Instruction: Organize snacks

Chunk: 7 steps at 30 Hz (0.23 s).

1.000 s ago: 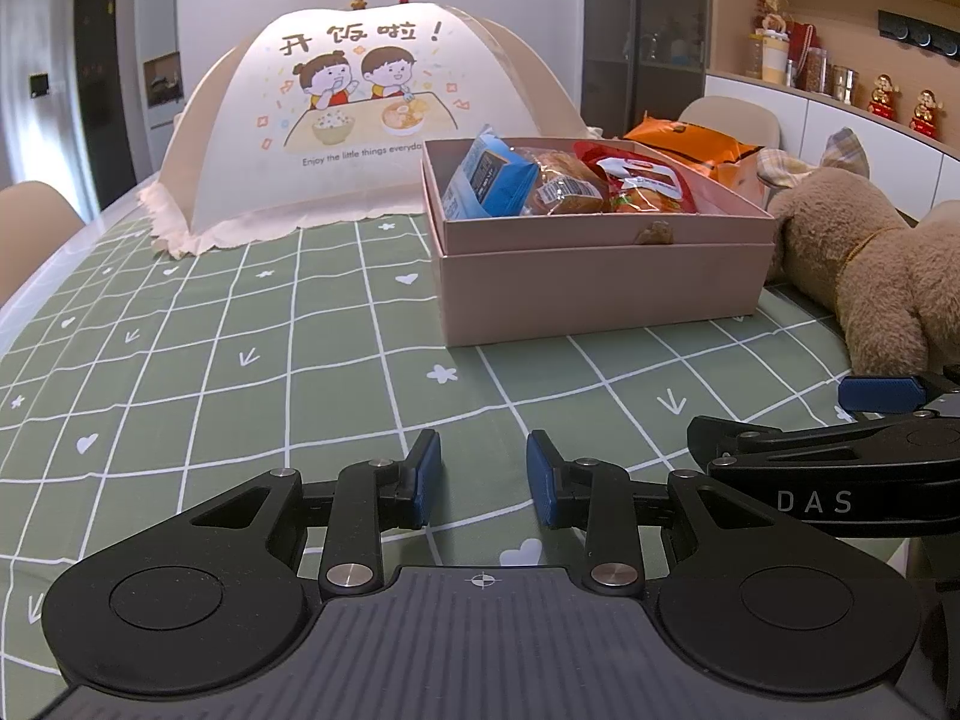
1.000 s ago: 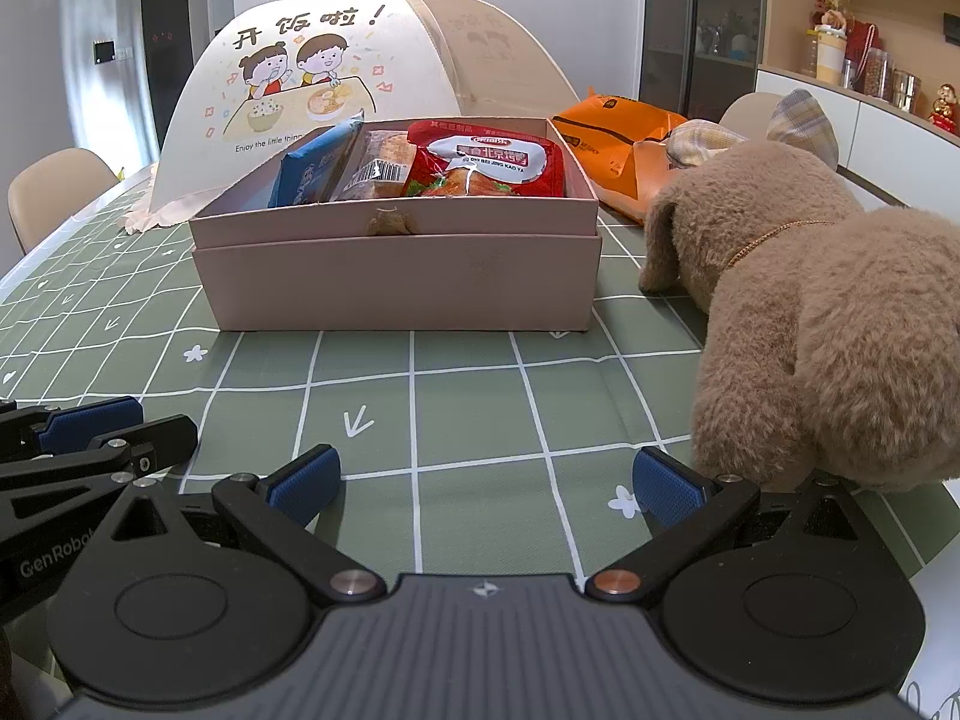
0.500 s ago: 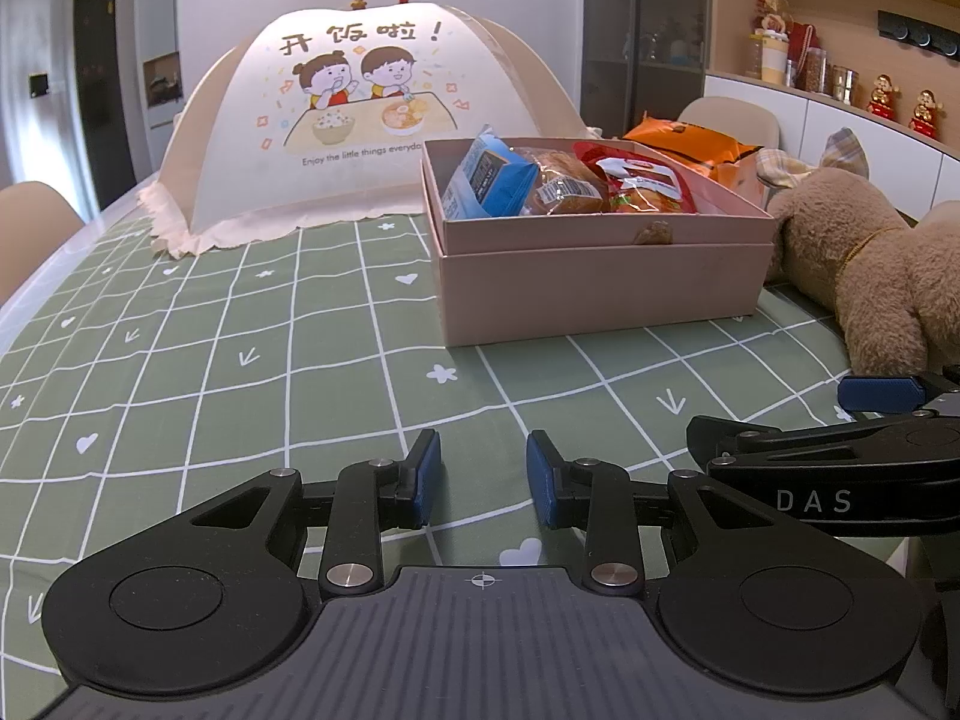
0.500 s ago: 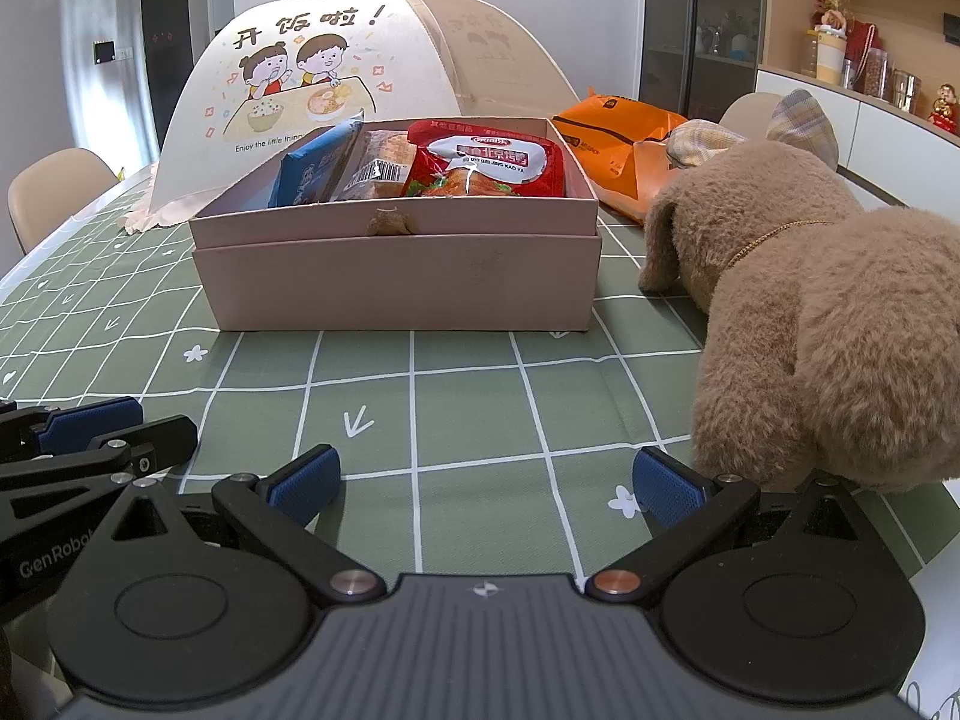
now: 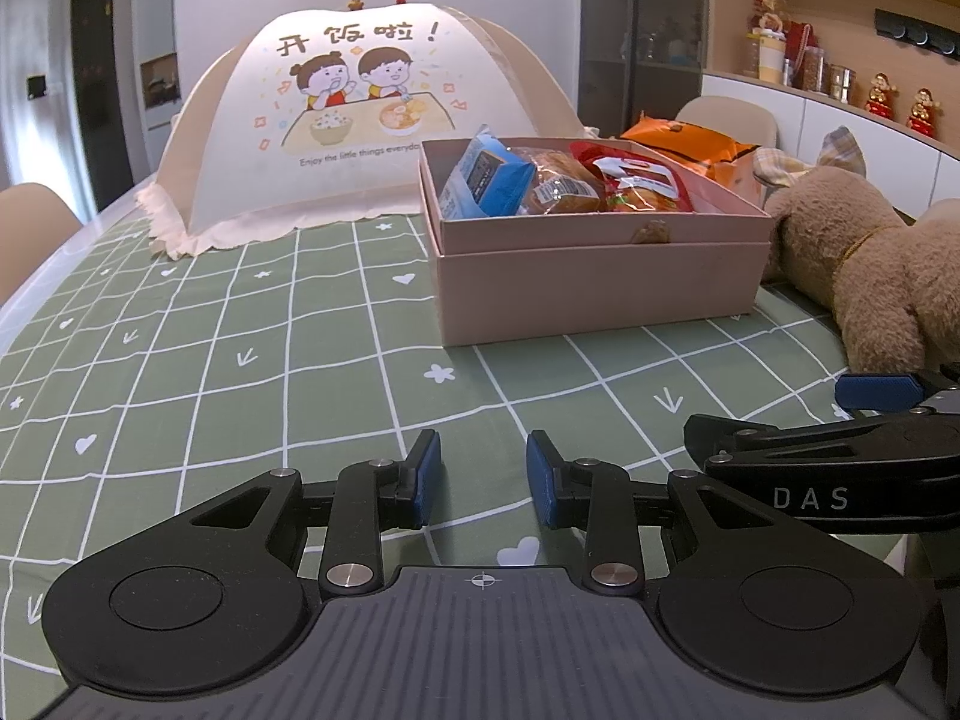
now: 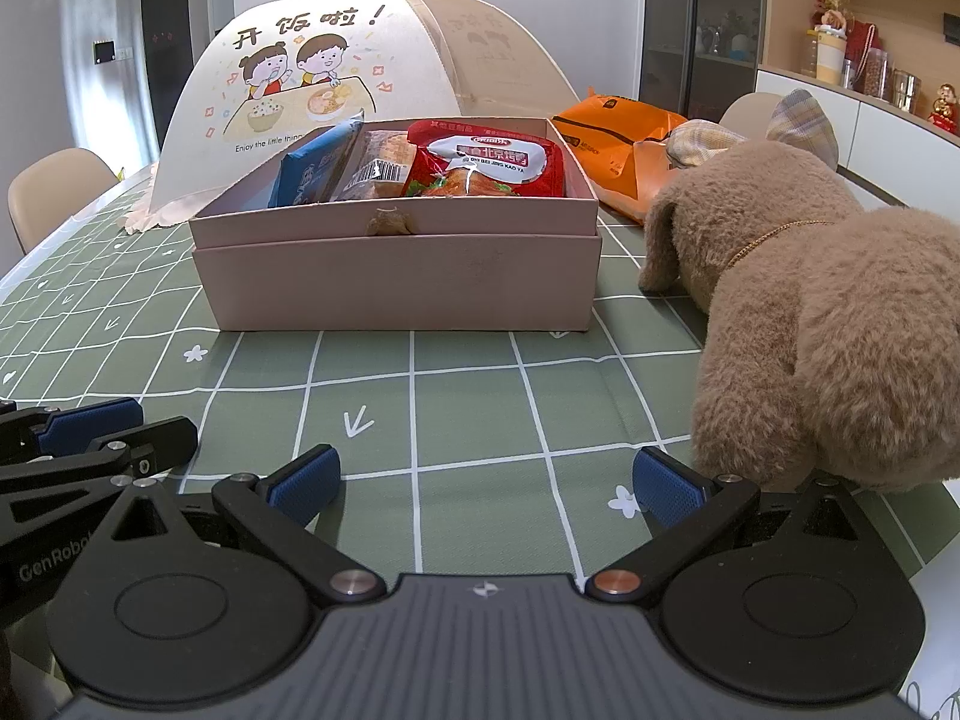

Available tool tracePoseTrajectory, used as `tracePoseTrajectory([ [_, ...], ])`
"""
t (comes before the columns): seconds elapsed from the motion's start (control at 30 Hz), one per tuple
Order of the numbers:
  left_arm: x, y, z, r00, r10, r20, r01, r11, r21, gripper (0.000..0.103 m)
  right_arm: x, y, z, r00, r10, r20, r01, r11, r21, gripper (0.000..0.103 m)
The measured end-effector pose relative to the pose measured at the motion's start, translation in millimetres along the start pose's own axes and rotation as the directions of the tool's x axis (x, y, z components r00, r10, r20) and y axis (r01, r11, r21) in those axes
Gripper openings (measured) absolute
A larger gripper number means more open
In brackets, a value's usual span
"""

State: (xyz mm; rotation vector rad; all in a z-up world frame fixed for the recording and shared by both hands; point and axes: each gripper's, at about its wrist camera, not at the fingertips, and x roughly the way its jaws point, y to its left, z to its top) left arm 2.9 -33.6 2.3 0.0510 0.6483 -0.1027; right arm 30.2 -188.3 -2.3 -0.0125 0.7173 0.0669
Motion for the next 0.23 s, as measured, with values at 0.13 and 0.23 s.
tracePoseTrajectory([
  [0.13, -0.4, -1.0, 0.0, 1.000, -0.011, 0.001, 0.011, 1.000, 0.009, 0.035, 0.2, 0.0, 0.0, 1.000, 0.000, 0.000, 0.000, 1.000, 0.000, 0.103],
  [0.23, -0.5, -0.6, 0.1, 1.000, -0.016, 0.001, 0.016, 1.000, 0.012, 0.035, 0.0, 0.0, 0.0, 1.000, 0.000, 0.000, 0.000, 1.000, 0.000, 0.103],
])
